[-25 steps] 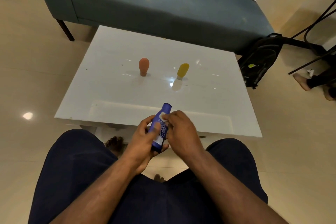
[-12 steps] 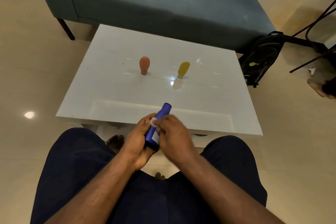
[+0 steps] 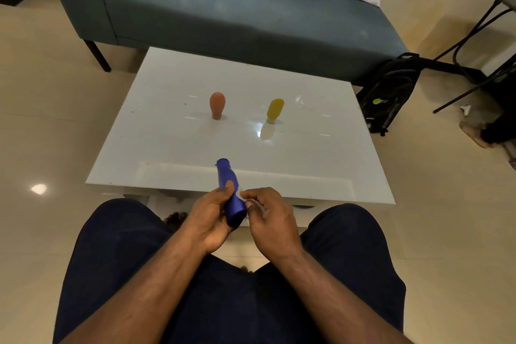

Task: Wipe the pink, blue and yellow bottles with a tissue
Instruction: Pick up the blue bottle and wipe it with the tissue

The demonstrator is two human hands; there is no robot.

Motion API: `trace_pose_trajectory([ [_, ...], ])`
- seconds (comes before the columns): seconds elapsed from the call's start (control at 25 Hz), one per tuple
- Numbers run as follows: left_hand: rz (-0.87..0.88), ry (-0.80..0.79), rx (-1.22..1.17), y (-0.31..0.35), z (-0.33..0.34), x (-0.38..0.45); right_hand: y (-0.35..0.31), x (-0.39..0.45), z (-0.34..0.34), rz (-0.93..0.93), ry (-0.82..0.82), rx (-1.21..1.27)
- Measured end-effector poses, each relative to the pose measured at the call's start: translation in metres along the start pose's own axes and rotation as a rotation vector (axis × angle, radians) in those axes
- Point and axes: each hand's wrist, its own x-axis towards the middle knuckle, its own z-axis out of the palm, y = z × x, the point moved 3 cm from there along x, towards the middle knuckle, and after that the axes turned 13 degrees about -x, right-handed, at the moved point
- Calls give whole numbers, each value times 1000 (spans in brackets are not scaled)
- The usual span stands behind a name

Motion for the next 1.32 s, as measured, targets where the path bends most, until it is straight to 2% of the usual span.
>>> trace_pose_trajectory([
  [0.12, -9, 32, -125, 4, 3, -3, -6, -3, -5, -84, 74, -36],
  [0.28, -33, 58, -281, 7, 5, -7, -13, 2, -2, -97, 122, -56],
  [0.4, -15, 89, -342, 12, 3, -6, -17, 1, 8, -121, 117, -113],
  [0.56, 7, 122, -383, 17, -5, 3, -24, -12, 26, -290, 56, -122],
  [0.64, 16, 128, -368, 17, -7, 7, -19, -5, 26, -267, 79, -81],
  [0.76, 20, 88, -363, 15, -4, 7, -5, 15, 19, -132, 161, -36],
  [0.84, 37, 107, -339, 14, -4, 10, -4, 13, 22, -130, 106, -29],
  [0.96, 125, 171, -276, 13, -9, 16, -2, -2, 33, -184, -102, -24],
  [1.04, 173, 168, -254, 13, -11, 20, 13, 8, 30, -62, -109, 40],
  [1.12, 204, 135, -191, 15, -10, 21, 37, 27, 22, 189, -53, 175],
  [1.2, 212, 93, -111, 18, -6, 21, 58, 42, 19, 363, -49, 277],
  [1.32, 232, 70, 55, 22, 3, 29, 75, 62, 25, 424, -120, 312],
])
